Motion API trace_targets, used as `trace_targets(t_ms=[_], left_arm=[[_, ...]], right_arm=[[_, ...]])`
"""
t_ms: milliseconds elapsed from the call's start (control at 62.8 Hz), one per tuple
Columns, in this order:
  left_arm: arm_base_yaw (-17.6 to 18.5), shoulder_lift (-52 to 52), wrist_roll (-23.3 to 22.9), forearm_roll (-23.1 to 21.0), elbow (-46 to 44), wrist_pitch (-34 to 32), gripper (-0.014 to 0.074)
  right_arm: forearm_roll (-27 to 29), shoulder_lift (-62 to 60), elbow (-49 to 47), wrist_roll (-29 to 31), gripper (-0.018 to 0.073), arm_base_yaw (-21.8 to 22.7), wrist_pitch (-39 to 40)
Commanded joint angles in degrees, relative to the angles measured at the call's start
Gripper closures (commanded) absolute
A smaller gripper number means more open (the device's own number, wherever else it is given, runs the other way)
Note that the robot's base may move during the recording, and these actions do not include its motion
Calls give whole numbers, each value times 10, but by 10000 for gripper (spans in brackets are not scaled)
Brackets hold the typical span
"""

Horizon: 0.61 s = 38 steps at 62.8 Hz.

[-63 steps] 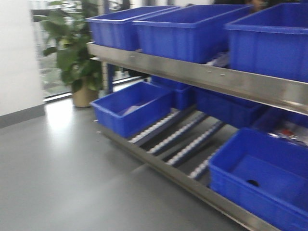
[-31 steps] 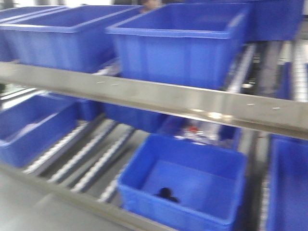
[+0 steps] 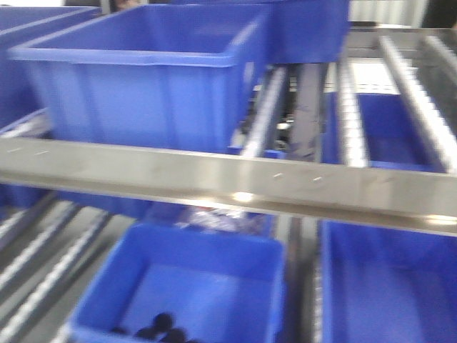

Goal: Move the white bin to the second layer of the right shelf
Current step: 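Approach the roller shelf and align with its second layer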

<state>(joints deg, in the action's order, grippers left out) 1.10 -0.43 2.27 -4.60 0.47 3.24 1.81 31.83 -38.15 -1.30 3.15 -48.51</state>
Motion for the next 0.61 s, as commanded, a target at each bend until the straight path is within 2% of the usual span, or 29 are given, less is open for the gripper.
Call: trace_targets(t_ms=[0, 589], left_arm=[[2, -9, -3, -3, 16, -47, 512], [2, -9, -3, -3, 16, -47, 512]], right_arm=[[1, 2, -17, 2, 510, 4, 45], [1, 2, -17, 2, 510, 4, 45]])
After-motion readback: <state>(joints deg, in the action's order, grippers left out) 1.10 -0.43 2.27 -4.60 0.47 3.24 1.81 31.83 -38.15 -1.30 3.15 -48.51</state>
